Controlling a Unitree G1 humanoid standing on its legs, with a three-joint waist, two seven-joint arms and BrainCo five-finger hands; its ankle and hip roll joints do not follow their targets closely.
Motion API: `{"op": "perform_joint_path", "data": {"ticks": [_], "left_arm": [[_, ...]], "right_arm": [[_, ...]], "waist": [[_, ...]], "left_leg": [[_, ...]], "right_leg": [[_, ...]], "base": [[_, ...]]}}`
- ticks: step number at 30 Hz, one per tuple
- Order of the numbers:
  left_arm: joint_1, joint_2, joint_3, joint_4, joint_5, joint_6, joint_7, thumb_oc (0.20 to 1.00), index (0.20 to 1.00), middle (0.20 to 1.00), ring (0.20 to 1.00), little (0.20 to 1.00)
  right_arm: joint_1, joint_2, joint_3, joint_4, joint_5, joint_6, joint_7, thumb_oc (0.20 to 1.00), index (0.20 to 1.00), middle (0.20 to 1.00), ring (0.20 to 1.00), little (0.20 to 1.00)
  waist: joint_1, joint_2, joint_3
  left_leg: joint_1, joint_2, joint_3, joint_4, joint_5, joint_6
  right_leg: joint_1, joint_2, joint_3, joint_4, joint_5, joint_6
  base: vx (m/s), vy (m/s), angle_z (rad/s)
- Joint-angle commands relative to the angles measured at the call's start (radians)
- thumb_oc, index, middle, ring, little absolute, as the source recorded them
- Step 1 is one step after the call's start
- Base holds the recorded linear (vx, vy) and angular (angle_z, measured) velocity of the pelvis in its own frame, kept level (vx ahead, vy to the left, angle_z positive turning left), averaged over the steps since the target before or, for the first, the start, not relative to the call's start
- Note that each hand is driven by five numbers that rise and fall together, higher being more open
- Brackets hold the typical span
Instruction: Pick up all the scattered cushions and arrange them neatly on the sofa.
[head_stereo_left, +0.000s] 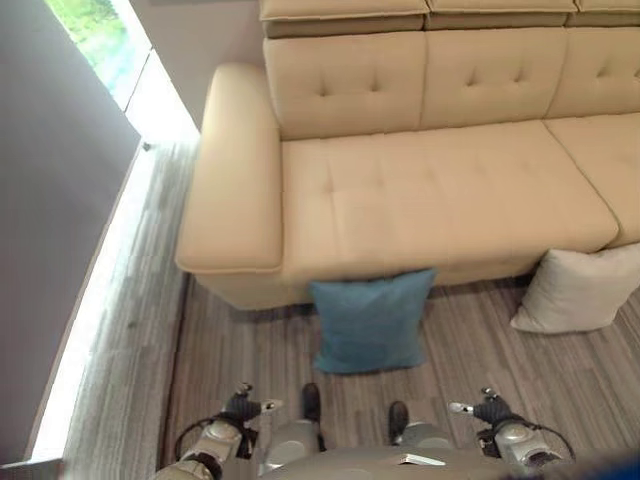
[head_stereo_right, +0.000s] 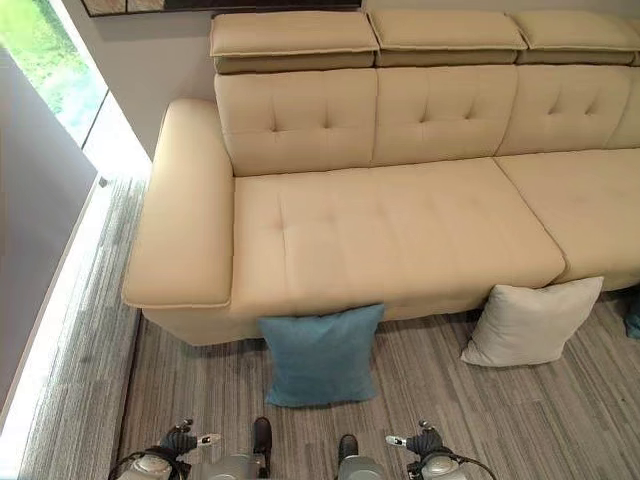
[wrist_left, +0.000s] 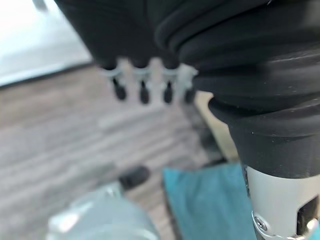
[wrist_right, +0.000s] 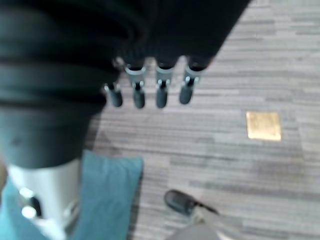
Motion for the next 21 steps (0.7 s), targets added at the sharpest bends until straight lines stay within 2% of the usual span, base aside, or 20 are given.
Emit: {"op": "perform_joint_path", "data": {"ticks": [1,3,4,5,8,9,11,12,14,15,16,17,19,21], "left_arm": [[-0.068,0.01,0.01,-0.006,-0.035,-0.031,0.008,1.0,1.0,1.0,1.0,1.0],[-0.085,0.011,0.008,-0.024,-0.056,-0.035,0.019,1.0,1.0,1.0,1.0,1.0],[-0.127,0.011,0.009,-0.056,-0.109,-0.052,0.052,1.0,1.0,1.0,1.0,1.0],[-0.128,0.011,0.009,-0.056,-0.109,-0.052,0.052,1.0,1.0,1.0,1.0,1.0],[-0.181,0.02,0.002,-0.109,-0.176,-0.079,0.094,1.0,1.0,1.0,1.0,1.0],[-0.213,0.029,-0.009,-0.135,-0.211,-0.094,0.121,1.0,1.0,1.0,1.0,1.0],[-0.24,0.038,-0.017,-0.153,-0.233,-0.103,0.139,1.0,1.0,1.0,1.0,1.0],[-0.286,0.044,-0.025,-0.161,-0.26,-0.108,0.165,1.0,1.0,1.0,1.0,1.0],[-0.327,0.048,-0.04,-0.168,-0.271,-0.111,0.183,1.0,1.0,1.0,1.0,1.0],[-0.328,0.048,-0.04,-0.168,-0.271,-0.111,0.183,1.0,1.0,1.0,1.0,1.0],[-0.362,0.051,-0.045,-0.178,-0.286,-0.114,0.192,1.0,1.0,1.0,1.0,1.0],[-0.363,0.051,-0.045,-0.178,-0.286,-0.114,0.192,1.0,1.0,1.0,1.0,1.0],[-0.421,0.057,-0.06,-0.196,-0.287,-0.124,0.217,1.0,1.0,1.0,1.0,1.0],[-0.445,0.057,-0.064,-0.196,-0.292,-0.126,0.227,1.0,1.0,1.0,1.0,1.0]], "right_arm": [[-0.026,-0.051,0.014,-0.033,0.009,-0.028,-0.021,1.0,1.0,1.0,1.0,1.0],[-0.035,-0.057,0.014,-0.043,0.018,-0.035,-0.031,1.0,1.0,1.0,1.0,1.0],[-0.069,-0.067,0.012,-0.069,0.043,-0.047,-0.056,1.0,1.0,1.0,1.0,1.0],[-0.069,-0.067,0.012,-0.069,0.043,-0.047,-0.056,1.0,1.0,1.0,1.0,1.0],[-0.127,-0.084,0.02,-0.112,0.074,-0.06,-0.088,1.0,1.0,1.0,1.0,1.0],[-0.172,-0.093,0.034,-0.139,0.092,-0.064,-0.116,1.0,1.0,1.0,1.0,1.0],[-0.214,-0.102,0.047,-0.163,0.101,-0.069,-0.141,1.0,1.0,1.0,1.0,1.0],[-0.282,-0.107,0.065,-0.186,0.116,-0.075,-0.178,1.0,1.0,1.0,1.0,1.0],[-0.33,-0.111,0.074,-0.2,0.125,-0.082,-0.204,1.0,1.0,1.0,1.0,1.0],[-0.331,-0.111,0.074,-0.2,0.125,-0.082,-0.204,1.0,1.0,1.0,1.0,1.0],[-0.367,-0.113,0.081,-0.209,0.13,-0.088,-0.224,1.0,1.0,1.0,1.0,1.0],[-0.367,-0.113,0.081,-0.208,0.13,-0.088,-0.224,1.0,1.0,1.0,1.0,1.0],[-0.428,-0.115,0.085,-0.221,0.139,-0.102,-0.262,1.0,1.0,1.0,1.0,1.0],[-0.454,-0.117,0.085,-0.217,0.145,-0.107,-0.274,1.0,1.0,1.0,1.0,1.0]], "waist": [[0.0,-0.041,0.01],[-0.004,-0.041,0.024],[-0.009,-0.043,0.067],[-0.009,-0.043,0.066],[-0.017,-0.039,0.12],[-0.019,-0.033,0.144],[-0.02,-0.027,0.151],[-0.021,-0.015,0.157],[-0.025,-0.008,0.155],[-0.025,-0.007,0.152],[-0.031,-0.002,0.151],[-0.031,-0.001,0.148],[-0.033,0.003,0.144],[-0.034,0.005,0.14]], "left_leg": [[0.039,-0.038,-0.042,0.094,-0.187,-0.001],[0.032,-0.028,-0.045,0.089,-0.18,-0.009],[-0.019,-0.02,-0.045,0.113,-0.175,-0.017],[-0.022,-0.02,-0.045,0.115,-0.175,-0.017],[-0.143,-0.02,-0.045,0.184,-0.168,-0.025],[-0.228,-0.015,-0.041,0.241,-0.173,-0.028],[-0.314,-0.018,-0.04,0.296,-0.176,-0.022],[-0.432,-0.011,-0.04,0.382,-0.218,-0.018],[-0.53,-0.013,-0.039,0.44,-0.224,-0.012],[-0.535,-0.014,-0.04,0.443,-0.225,-0.012],[-0.61,-0.017,-0.041,0.478,-0.23,-0.008],[-0.615,-0.018,-0.041,0.481,-0.23,-0.008],[-0.717,-0.023,-0.043,0.52,-0.239,-0.002],[-0.75,-0.028,-0.043,0.531,-0.243,0.001]], "right_leg": [[-0.057,-0.024,0.022,0.036,-0.03,-0.003],[-0.061,-0.018,0.011,0.032,-0.032,-0.008],[-0.108,-0.014,0.006,0.049,-0.032,-0.014],[-0.111,-0.014,0.005,0.051,-0.032,-0.014],[-0.242,-0.018,0.007,0.129,-0.029,-0.024],[-0.339,-0.024,0.015,0.197,-0.036,-0.03],[-0.431,-0.026,0.02,0.257,-0.047,-0.034],[-0.558,-0.028,0.043,0.356,-0.09,-0.033],[-0.655,-0.038,0.053,0.416,-0.098,-0.035],[-0.66,-0.038,0.053,0.419,-0.099,-0.035],[-0.74,-0.045,0.064,0.46,-0.102,-0.036],[-0.745,-0.045,0.064,0.462,-0.103,-0.036],[-0.85,-0.05,0.084,0.504,-0.104,-0.034],[-0.883,-0.052,0.089,0.514,-0.106,-0.033]], "base": [[0.02,-0.125,0.3],[-0.08,-0.132,0.2],[-0.15,-0.111,0.22],[-0.23,-0.095,0.14],[-0.24,-0.022,-0.04],[-0.25,-0.008,-0.14],[-0.18,0.025,-0.2],[-0.14,0.054,-0.3],[-0.11,0.044,-0.14],[-0.09,0.057,0.04],[-0.05,0.046,0.07],[-0.08,0.059,0.07],[-0.08,0.034,0.0],[-0.04,0.032,-0.09]]}}
